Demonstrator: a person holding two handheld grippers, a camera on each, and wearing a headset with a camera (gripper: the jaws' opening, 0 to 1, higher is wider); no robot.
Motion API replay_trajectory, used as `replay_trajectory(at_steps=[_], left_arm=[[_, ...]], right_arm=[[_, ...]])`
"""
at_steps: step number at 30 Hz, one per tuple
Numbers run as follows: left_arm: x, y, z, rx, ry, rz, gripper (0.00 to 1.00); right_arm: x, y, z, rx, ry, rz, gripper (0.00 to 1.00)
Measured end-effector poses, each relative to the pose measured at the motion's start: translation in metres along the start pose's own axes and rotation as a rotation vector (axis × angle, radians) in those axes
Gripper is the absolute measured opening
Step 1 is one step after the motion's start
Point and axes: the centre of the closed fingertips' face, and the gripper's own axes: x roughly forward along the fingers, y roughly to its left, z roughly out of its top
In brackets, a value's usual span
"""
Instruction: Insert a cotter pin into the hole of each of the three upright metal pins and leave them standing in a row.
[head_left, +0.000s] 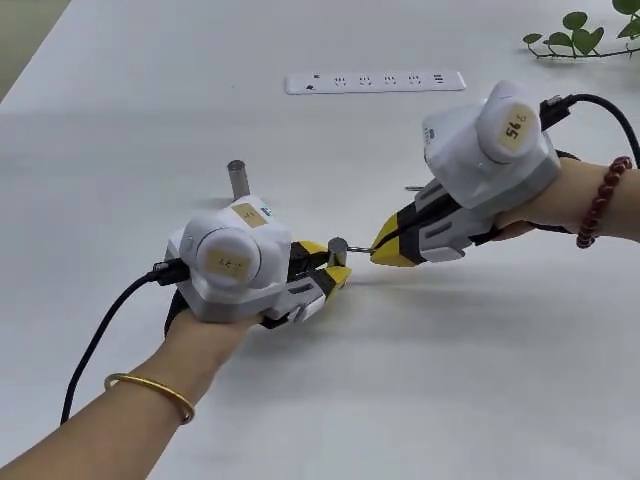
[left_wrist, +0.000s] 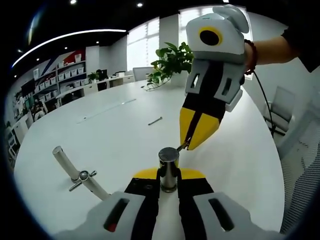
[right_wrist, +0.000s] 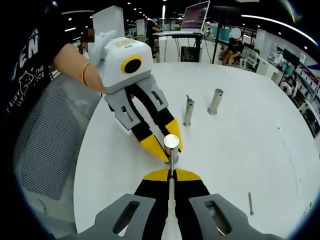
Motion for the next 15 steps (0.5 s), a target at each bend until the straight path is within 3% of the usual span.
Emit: replay_trajectory(at_steps=[15], left_arm=[[0.0022,0.0013,-0.0015,-0.034,-0.009,0.014,0.10]], right_arm=[[0.0102,-0.0043,0.0068,-0.013,0.007,0.000,0.00]])
